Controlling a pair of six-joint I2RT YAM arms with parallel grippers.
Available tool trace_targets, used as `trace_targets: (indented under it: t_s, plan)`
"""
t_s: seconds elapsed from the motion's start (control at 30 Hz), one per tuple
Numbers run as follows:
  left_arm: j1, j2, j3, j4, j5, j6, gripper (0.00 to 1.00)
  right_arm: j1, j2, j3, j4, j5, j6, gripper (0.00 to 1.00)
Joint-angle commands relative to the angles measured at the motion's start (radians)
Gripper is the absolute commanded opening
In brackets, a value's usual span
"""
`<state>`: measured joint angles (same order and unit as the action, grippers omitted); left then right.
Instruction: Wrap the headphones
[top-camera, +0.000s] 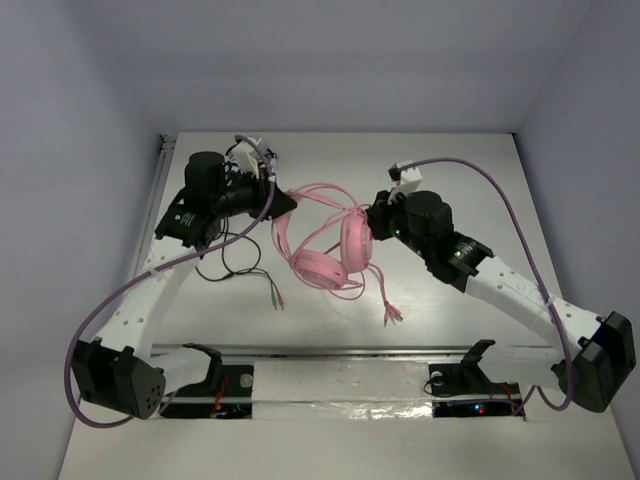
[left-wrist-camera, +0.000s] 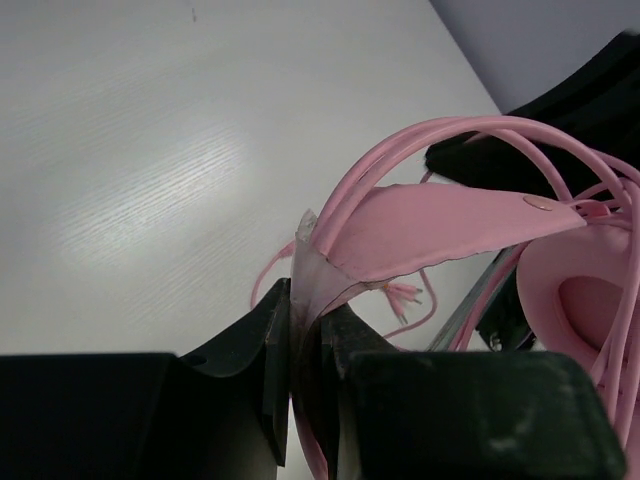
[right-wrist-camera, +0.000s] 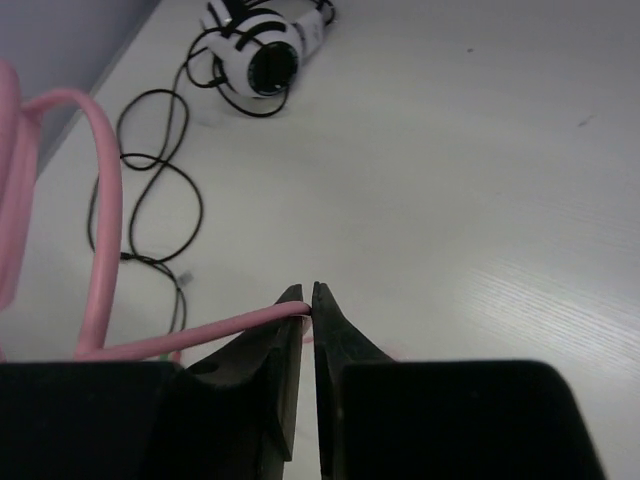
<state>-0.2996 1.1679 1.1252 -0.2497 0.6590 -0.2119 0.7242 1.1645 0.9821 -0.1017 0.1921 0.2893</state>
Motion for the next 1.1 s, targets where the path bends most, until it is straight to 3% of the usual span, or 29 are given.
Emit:
trace_targets:
  t_s: [0.0,0.13,0.23,0.47,0.8,1.07]
  plan:
    - [0.011,-0.019,0.146,0.174,0.134,-0.176,0.00,-0.029,-0.002,-0.078,0.205,-0.153,0.080,0.16]
    - [0.011,-0.010,0.218,0.227,0.108,-0.293,0.00,-0.029,0.046,-0.209,0.414,-0.359,0.168,0.20]
    - [0.011,-0.014,0.260,0.242,0.056,-0.339,0.00,-0.029,0.096,-0.269,0.601,-0.410,0.224,0.26]
    - [0.031,0.001,0.338,0.274,0.013,-0.429,0.00,-0.029,0.142,-0.428,0.829,-0.347,0.290,0.31]
    - [0.031,0.019,0.344,0.346,0.024,-0.512,0.00,-0.029,0.257,-0.413,0.889,-0.292,0.249,0.46]
    - [0.031,0.021,0.357,0.348,0.042,-0.520,0.00,-0.029,0.334,-0.385,0.861,-0.106,0.226,0.47]
